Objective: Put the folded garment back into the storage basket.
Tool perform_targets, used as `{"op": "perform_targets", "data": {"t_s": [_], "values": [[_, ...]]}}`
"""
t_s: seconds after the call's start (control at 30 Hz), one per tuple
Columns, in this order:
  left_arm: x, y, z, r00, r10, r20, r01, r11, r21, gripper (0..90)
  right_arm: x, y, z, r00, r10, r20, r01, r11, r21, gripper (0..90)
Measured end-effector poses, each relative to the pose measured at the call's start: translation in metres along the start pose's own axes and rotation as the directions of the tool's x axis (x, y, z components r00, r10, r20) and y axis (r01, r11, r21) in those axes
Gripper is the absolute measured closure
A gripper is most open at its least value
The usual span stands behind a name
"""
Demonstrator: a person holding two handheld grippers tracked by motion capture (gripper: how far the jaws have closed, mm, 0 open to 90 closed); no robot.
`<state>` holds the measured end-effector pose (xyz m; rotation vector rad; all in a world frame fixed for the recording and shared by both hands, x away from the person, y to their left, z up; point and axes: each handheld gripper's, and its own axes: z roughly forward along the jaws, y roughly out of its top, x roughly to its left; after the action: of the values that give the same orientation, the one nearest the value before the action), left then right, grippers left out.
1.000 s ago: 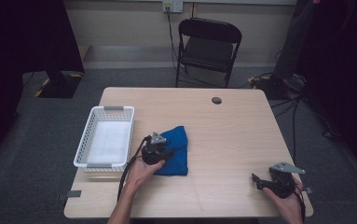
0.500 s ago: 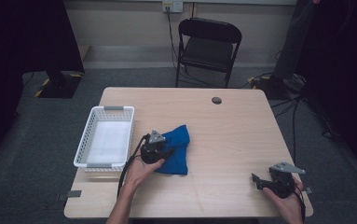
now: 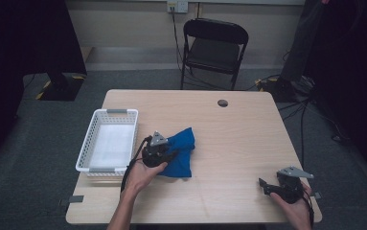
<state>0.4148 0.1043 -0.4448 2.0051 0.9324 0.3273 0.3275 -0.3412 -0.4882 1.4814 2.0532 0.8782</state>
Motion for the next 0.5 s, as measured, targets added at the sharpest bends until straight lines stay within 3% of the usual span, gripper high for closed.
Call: {"op": "perform_targets", "data": {"t_s": [0.17,0.5], "values": [[-0.005,0.009,-0.007,0.9997,0.022,-0.007,-0.022,0.9997,0.006,71.4,0.0,0.0,0.0,1.0,0.0,0.0,0.0,1.0,0.0,20.5],[-0.002,0.014,-0.02,0.9998,0.016,-0.01,-0.016,0.9994,-0.031,71.4,0.0,0.0,0.0,1.0,0.0,0.0,0.0,1.0,0.0,20.5]]}}
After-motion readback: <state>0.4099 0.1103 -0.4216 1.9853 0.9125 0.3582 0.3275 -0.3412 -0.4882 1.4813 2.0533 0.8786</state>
